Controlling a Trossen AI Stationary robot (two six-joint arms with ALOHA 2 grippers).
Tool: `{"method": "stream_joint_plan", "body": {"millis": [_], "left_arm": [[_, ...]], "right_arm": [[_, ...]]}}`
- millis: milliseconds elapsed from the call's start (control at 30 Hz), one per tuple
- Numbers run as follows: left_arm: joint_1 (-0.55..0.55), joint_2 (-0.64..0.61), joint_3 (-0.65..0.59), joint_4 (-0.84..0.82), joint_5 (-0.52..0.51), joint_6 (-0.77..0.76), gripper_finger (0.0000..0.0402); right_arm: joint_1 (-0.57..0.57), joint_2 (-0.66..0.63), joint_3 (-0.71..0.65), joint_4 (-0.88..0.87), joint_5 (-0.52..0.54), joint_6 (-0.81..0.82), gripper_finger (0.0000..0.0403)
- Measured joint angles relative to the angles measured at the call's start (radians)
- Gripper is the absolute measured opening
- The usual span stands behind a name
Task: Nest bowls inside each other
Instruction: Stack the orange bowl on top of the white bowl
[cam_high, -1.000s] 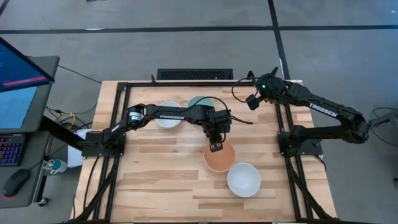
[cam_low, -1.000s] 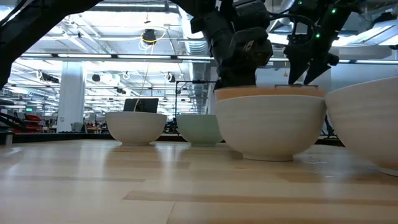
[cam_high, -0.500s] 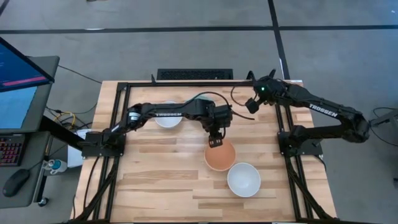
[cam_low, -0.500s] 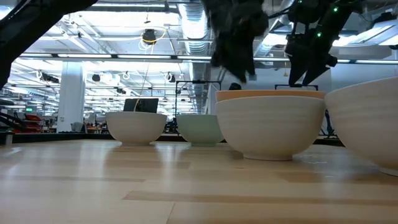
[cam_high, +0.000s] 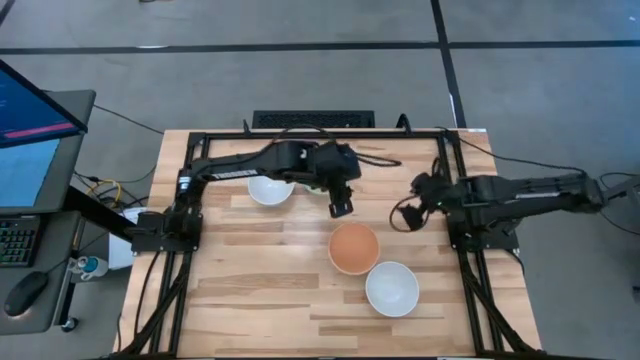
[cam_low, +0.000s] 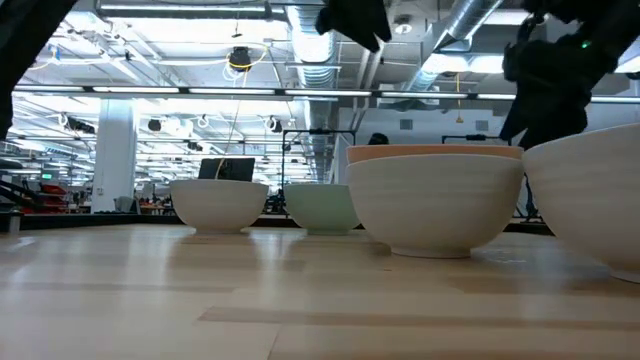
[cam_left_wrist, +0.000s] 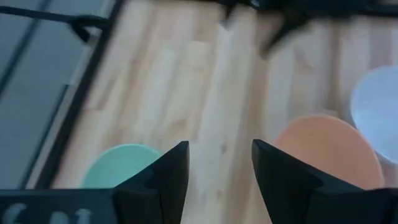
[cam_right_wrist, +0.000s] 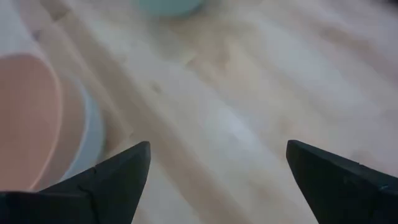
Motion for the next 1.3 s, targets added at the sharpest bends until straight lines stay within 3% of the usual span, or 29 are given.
{"method": "stream_joint_plan", "body": {"millis": [200, 367, 600, 733, 1000, 1300], "left_arm": [[0.0, -0.027, -0.003, -0.063, -0.077, -0.031, 0.0164], [-0.015, -0.03, -0.003, -0.084, -0.118, -0.052, 0.0164], [-0.02, -0.03, -0.003, -0.093, -0.144, -0.056, 0.0164], [-0.019, -0.03, -0.003, -0.097, -0.157, -0.057, 0.0164], [-0.019, -0.03, -0.008, -0.107, -0.157, -0.056, 0.0164], [-0.039, -0.029, -0.159, -0.07, -0.122, -0.09, 0.0164]], "right_arm": [[0.121, 0.162, -0.027, 0.037, -0.017, 0.123, 0.0375], [0.148, 0.254, -0.025, 0.083, -0.026, 0.196, 0.0333], [0.154, 0.277, -0.026, 0.195, -0.078, 0.211, 0.0278], [0.156, 0.24, -0.024, 0.285, -0.151, 0.181, 0.0277], [0.155, 0.216, -0.025, 0.26, -0.15, 0.165, 0.0281], [0.166, 0.274, -0.025, 0.25, -0.15, 0.166, 0.0266]]}}
